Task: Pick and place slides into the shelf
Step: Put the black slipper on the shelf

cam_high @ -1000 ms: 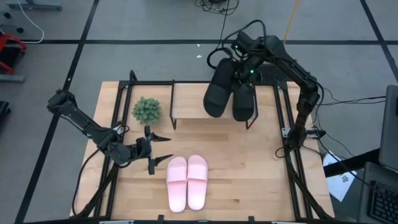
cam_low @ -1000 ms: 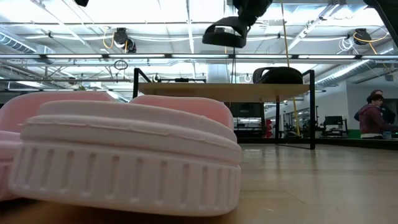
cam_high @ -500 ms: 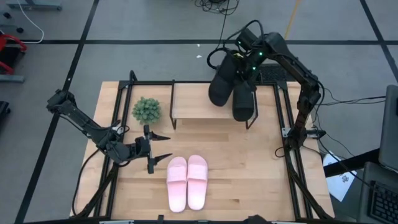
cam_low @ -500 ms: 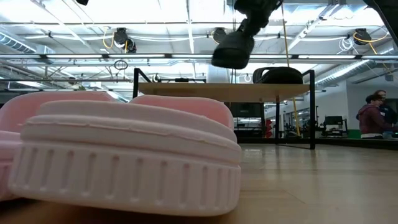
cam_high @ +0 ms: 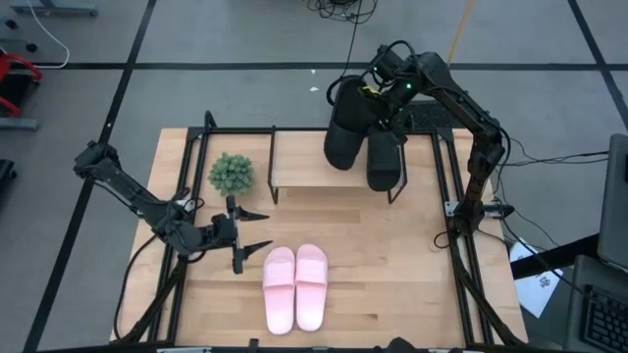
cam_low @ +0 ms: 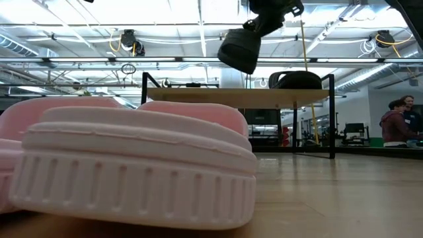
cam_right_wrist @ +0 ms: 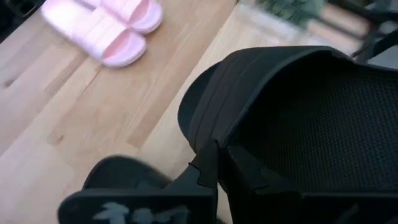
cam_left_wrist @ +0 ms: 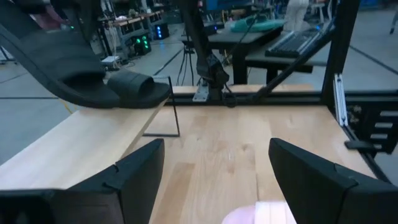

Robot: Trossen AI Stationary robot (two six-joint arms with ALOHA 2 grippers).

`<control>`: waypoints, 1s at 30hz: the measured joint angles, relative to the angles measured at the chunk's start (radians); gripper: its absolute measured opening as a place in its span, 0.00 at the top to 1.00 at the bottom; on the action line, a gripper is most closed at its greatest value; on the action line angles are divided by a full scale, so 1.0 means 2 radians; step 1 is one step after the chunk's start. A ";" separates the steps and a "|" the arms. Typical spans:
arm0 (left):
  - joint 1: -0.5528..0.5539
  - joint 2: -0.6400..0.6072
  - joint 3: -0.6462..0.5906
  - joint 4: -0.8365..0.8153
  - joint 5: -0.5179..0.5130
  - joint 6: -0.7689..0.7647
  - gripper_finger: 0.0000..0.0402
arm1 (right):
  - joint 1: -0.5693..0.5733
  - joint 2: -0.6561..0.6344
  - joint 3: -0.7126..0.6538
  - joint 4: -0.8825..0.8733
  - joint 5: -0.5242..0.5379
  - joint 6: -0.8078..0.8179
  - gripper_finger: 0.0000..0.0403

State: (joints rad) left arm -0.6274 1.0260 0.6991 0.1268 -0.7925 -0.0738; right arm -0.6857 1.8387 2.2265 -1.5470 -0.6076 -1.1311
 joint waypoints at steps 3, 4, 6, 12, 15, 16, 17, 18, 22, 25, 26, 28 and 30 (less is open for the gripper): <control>0.005 0.000 0.000 0.017 -0.001 0.010 0.27 | 0.000 0.014 -0.001 -0.014 0.001 -0.009 1.00; 0.006 0.000 0.000 0.020 -0.001 0.014 0.27 | 0.000 0.020 -0.002 -0.010 0.001 -0.009 1.00; 0.009 0.000 0.000 0.026 -0.001 0.016 0.27 | 0.000 0.033 -0.003 -0.011 0.002 -0.015 1.00; 0.011 0.000 0.000 0.025 -0.001 0.007 0.27 | -0.002 0.070 -0.003 -0.007 0.002 -0.017 1.00; 0.011 0.000 0.000 0.025 0.001 0.008 0.27 | -0.006 0.072 -0.003 -0.010 0.002 -0.017 1.00; 0.011 0.000 0.000 0.025 0.001 0.008 0.27 | -0.007 0.072 -0.003 -0.012 0.002 -0.017 1.00; 0.011 0.000 0.000 0.025 0.002 0.008 0.27 | -0.007 0.070 -0.003 -0.013 0.001 -0.016 1.00; 0.011 0.000 0.000 0.025 0.002 0.008 0.27 | -0.009 0.067 -0.003 -0.013 0.000 -0.013 1.00; 0.011 0.000 0.000 0.025 0.002 0.009 0.27 | -0.010 0.051 -0.003 -0.014 -0.005 -0.012 1.00; 0.011 0.000 0.000 0.025 0.002 0.009 0.27 | -0.011 0.039 -0.003 -0.012 -0.018 -0.015 1.00; 0.011 0.000 0.000 0.025 0.002 0.009 0.27 | -0.011 0.035 -0.003 -0.013 -0.023 -0.012 1.00; 0.011 0.000 0.000 0.025 0.002 0.009 0.27 | -0.011 0.027 -0.003 -0.013 -0.026 -0.011 1.00; 0.011 0.000 0.000 0.025 0.002 0.009 0.27 | -0.011 0.019 -0.003 -0.013 -0.041 -0.011 1.00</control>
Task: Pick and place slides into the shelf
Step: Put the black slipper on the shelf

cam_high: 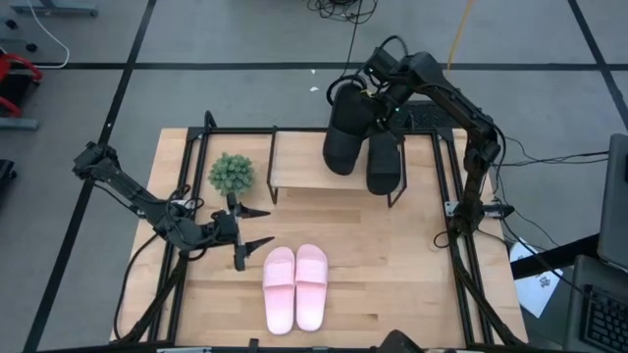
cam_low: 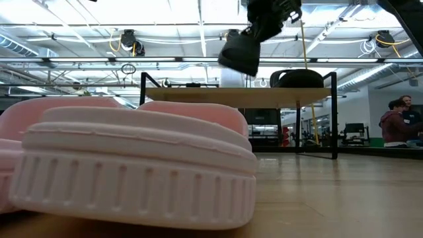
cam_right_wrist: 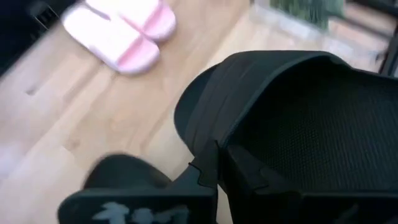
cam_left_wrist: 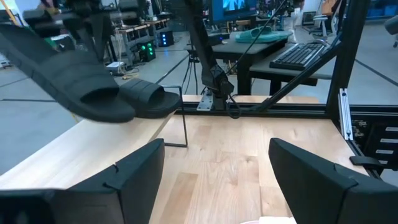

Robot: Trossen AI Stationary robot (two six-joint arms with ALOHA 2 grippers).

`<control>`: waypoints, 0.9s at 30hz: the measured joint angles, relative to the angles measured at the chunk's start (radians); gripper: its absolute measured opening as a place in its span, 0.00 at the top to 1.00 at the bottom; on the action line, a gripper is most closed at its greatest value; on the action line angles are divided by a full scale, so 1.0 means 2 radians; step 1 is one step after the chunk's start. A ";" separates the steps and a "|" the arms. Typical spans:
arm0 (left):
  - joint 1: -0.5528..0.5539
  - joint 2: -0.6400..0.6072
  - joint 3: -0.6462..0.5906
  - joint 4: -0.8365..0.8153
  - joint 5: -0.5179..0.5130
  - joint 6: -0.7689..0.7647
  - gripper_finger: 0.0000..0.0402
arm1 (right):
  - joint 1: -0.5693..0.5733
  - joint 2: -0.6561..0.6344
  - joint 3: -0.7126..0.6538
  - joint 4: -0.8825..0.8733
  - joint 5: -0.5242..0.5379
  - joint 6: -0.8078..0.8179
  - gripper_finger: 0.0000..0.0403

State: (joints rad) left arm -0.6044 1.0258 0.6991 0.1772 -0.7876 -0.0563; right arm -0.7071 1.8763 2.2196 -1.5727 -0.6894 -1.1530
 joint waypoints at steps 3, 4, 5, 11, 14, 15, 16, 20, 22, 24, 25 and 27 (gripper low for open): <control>0.000 0.000 0.000 0.000 0.000 0.000 0.27 | 0.002 -0.007 0.000 0.000 -0.015 0.004 1.00; 0.000 0.000 0.000 0.000 0.000 0.000 0.27 | 0.002 -0.008 0.000 0.000 -0.017 0.007 1.00; 0.000 0.000 0.000 0.000 0.000 0.000 0.27 | 0.003 -0.008 0.000 0.000 -0.023 0.008 1.00; 0.000 0.000 0.000 0.000 0.001 0.000 0.27 | 0.004 -0.008 0.000 0.001 -0.037 0.067 1.00; 0.000 0.000 0.000 0.000 0.001 0.000 0.27 | 0.007 -0.008 0.000 0.001 -0.043 0.106 1.00; 0.000 0.000 0.000 0.000 0.002 0.002 0.27 | 0.008 -0.008 0.000 0.001 -0.049 0.118 1.00; 0.000 0.000 0.000 0.000 0.002 0.004 0.27 | 0.011 -0.008 -0.001 0.002 -0.050 0.125 1.00; 0.000 0.000 0.000 -0.001 0.017 0.013 0.27 | 0.021 -0.009 -0.031 0.002 -0.050 0.138 1.00; -0.001 0.000 0.000 -0.001 0.028 0.015 0.27 | 0.020 -0.011 -0.058 0.002 -0.045 0.153 1.00; -0.001 0.000 0.000 -0.001 0.028 0.015 0.27 | 0.019 -0.020 -0.089 0.001 -0.018 0.152 1.00; -0.001 0.000 0.000 -0.001 0.028 0.015 0.27 | 0.018 -0.026 -0.103 0.001 -0.008 0.151 1.00; -0.001 0.000 0.000 -0.001 0.028 0.015 0.27 | 0.014 -0.038 -0.126 0.002 -0.009 0.138 1.00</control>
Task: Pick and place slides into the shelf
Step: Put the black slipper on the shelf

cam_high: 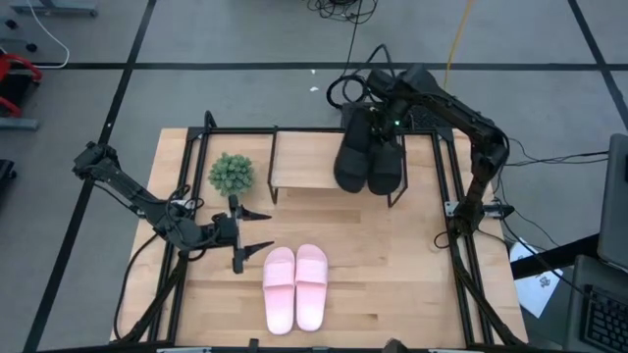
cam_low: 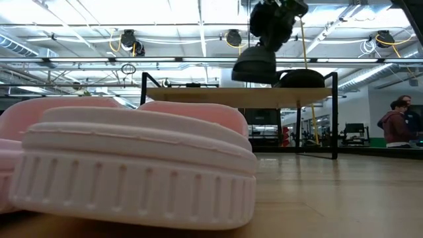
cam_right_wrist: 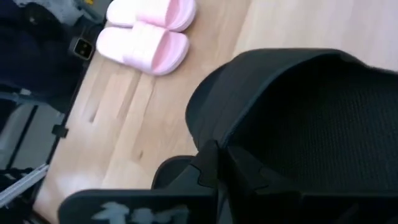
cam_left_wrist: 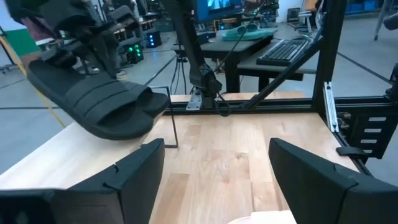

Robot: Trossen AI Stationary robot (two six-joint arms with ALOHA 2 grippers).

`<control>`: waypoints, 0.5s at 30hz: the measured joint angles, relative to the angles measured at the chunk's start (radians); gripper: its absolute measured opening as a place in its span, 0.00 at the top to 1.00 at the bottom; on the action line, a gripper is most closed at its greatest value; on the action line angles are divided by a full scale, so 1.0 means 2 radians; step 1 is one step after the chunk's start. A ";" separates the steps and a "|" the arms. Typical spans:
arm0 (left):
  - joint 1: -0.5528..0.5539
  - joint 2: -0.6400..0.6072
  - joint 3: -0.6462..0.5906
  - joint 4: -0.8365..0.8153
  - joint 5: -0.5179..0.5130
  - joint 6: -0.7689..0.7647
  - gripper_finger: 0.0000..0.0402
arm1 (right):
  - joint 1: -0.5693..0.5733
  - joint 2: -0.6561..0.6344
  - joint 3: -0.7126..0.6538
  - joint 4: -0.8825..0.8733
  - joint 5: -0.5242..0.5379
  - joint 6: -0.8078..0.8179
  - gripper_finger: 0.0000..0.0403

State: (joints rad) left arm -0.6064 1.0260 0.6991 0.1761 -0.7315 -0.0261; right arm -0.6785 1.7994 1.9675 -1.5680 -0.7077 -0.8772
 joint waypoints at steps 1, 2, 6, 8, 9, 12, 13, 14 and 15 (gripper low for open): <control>0.000 0.000 0.000 0.000 0.000 0.000 0.27 | -0.001 -0.007 -0.009 0.000 -0.001 -0.008 1.00; 0.000 0.000 0.000 0.000 0.000 0.001 0.27 | -0.002 -0.012 -0.016 -0.001 -0.001 -0.014 1.00; 0.000 0.000 0.000 0.006 -0.001 0.009 0.27 | -0.002 -0.021 -0.021 -0.002 -0.002 -0.019 1.00; 0.000 0.000 0.000 0.008 -0.001 0.010 0.27 | -0.002 -0.021 -0.021 -0.002 -0.007 -0.022 1.00; 0.000 0.000 0.000 0.008 -0.001 0.010 0.27 | -0.002 -0.021 -0.021 -0.002 -0.014 -0.023 1.00; 0.000 0.000 0.000 0.008 -0.001 0.010 0.27 | -0.001 -0.020 -0.021 -0.002 -0.017 -0.029 1.00; 0.000 0.000 0.000 0.008 -0.001 0.011 0.27 | 0.001 -0.018 -0.021 -0.002 -0.017 -0.029 1.00; 0.000 0.000 0.000 0.008 -0.001 0.011 0.27 | 0.001 -0.016 -0.021 -0.002 -0.015 -0.029 1.00; 0.000 0.000 0.000 0.008 -0.001 0.011 0.27 | 0.001 -0.015 -0.021 -0.001 -0.014 -0.029 1.00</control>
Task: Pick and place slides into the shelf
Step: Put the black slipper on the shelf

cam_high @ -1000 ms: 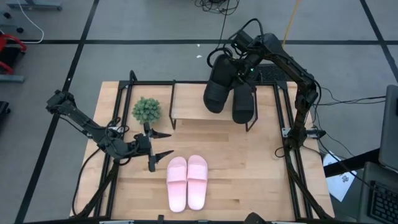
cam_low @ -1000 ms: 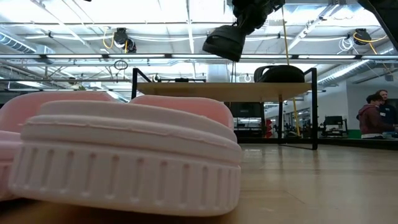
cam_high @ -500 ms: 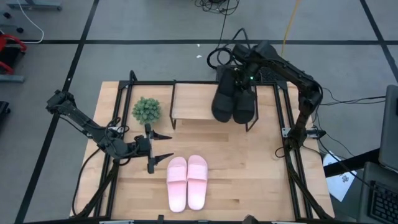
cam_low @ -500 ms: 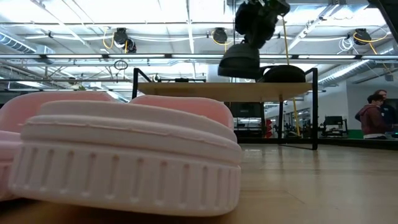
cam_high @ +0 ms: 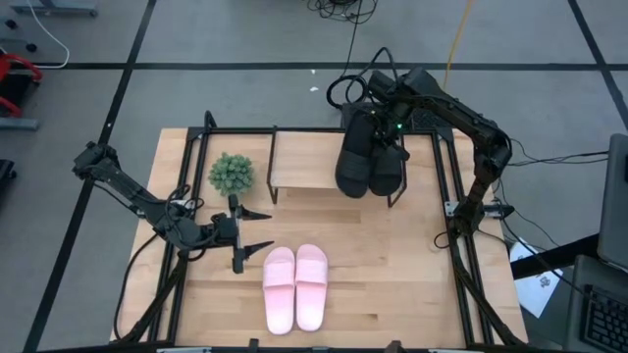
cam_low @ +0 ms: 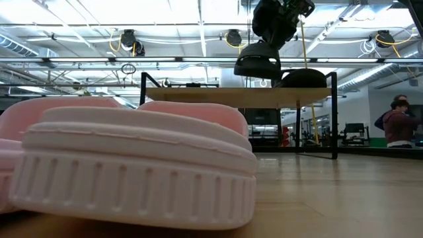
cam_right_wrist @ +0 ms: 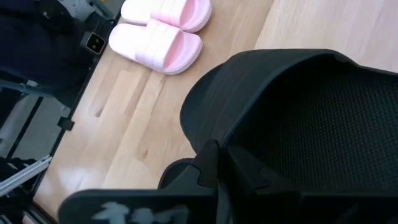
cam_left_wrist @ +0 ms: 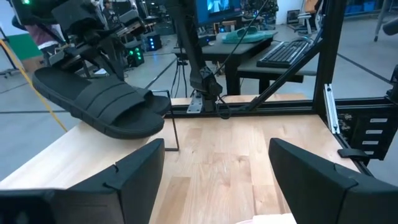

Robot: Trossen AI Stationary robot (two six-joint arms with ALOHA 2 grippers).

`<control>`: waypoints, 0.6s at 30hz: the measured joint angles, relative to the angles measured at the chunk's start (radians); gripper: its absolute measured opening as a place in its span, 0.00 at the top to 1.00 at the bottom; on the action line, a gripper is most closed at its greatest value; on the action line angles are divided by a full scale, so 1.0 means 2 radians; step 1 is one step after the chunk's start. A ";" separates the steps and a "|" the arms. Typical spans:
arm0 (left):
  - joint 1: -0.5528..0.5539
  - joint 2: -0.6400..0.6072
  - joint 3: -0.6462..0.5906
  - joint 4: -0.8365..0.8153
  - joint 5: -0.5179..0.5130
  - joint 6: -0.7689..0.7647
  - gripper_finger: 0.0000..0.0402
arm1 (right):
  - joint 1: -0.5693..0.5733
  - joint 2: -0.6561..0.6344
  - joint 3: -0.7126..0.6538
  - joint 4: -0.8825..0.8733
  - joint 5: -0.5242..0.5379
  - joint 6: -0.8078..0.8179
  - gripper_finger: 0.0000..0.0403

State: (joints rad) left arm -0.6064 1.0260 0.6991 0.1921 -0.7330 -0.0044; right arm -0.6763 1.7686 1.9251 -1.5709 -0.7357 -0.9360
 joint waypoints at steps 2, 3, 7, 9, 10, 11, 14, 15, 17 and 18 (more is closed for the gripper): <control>0.000 0.000 0.000 0.000 0.000 0.000 0.27 | 0.000 0.000 0.000 0.003 0.000 0.000 1.00; 0.000 0.000 0.000 0.000 0.000 0.000 0.27 | 0.001 0.000 0.000 0.005 -0.001 -0.001 1.00; 0.000 0.000 0.000 0.000 0.000 0.001 0.27 | 0.002 0.001 0.000 0.017 -0.001 -0.011 1.00; 0.000 0.000 0.000 0.000 0.000 0.001 0.27 | 0.002 0.001 0.000 0.023 -0.001 -0.012 1.00; 0.000 0.000 0.000 0.000 0.000 0.001 0.27 | 0.002 0.003 0.000 0.023 -0.001 -0.014 1.00; 0.000 0.000 0.000 0.000 0.000 0.001 0.27 | 0.001 0.004 0.000 0.022 -0.002 -0.015 1.00; 0.000 0.000 0.000 -0.001 0.000 0.001 0.27 | -0.003 0.015 0.000 0.020 -0.001 -0.014 1.00; 0.000 0.000 0.000 -0.002 0.000 0.001 0.27 | -0.005 0.019 0.000 0.019 -0.001 -0.013 1.00; 0.000 0.000 0.000 -0.005 0.000 0.001 0.27 | -0.006 0.028 0.000 0.019 -0.002 -0.013 1.00; 0.000 0.000 0.000 -0.005 0.000 0.001 0.27 | -0.007 0.032 0.001 0.020 -0.001 -0.013 1.00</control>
State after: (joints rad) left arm -0.6064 1.0256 0.6991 0.1826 -0.7326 -0.0025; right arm -0.6893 1.8323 1.9270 -1.5306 -0.7380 -0.9623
